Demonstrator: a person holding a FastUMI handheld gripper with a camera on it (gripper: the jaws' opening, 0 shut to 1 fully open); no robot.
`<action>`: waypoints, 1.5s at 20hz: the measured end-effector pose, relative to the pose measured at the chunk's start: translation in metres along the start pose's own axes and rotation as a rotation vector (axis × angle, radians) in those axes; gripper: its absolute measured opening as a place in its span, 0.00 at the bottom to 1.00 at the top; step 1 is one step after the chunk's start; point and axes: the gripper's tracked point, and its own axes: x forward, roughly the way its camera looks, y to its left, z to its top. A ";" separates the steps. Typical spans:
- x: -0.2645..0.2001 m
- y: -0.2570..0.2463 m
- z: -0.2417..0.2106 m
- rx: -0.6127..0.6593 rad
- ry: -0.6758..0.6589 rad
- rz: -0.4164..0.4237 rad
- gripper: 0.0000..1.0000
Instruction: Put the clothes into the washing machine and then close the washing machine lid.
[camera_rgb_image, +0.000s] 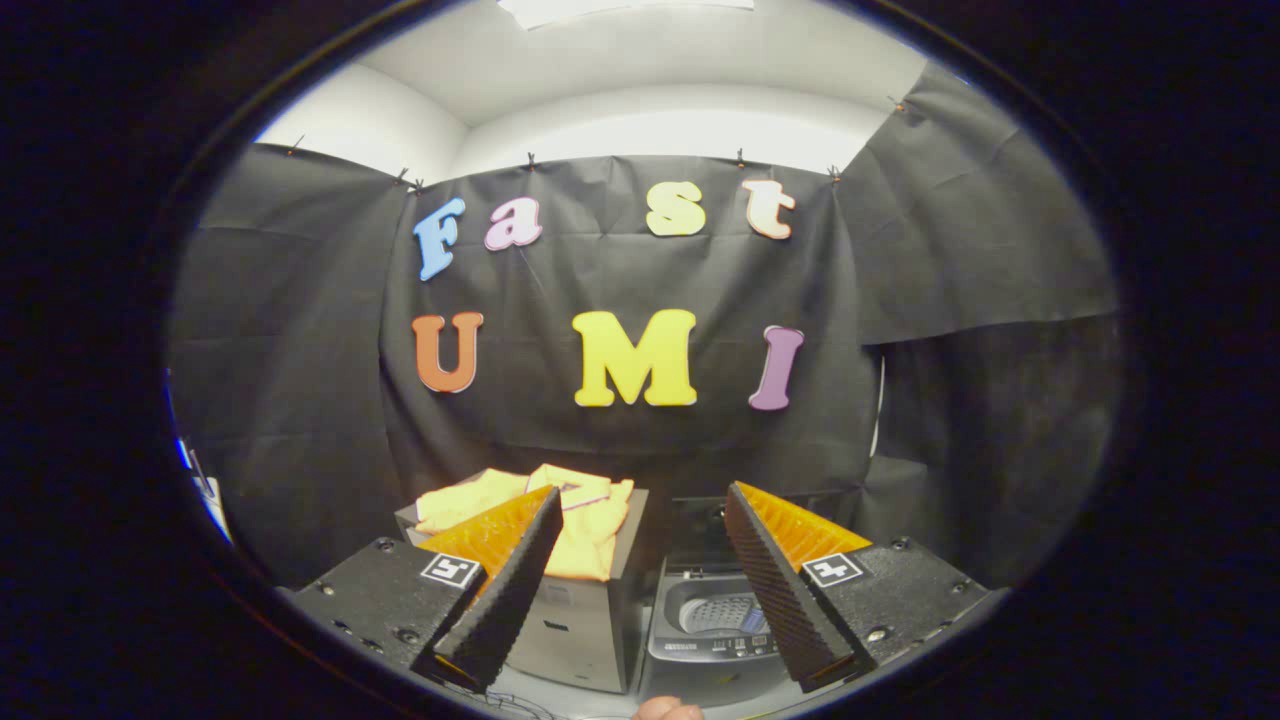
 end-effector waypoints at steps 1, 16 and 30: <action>0.011 0.005 0.012 -0.002 -0.015 0.012 1.00; 0.217 0.090 0.023 0.032 0.037 0.237 1.00; 0.323 0.173 -0.141 0.054 0.518 0.275 1.00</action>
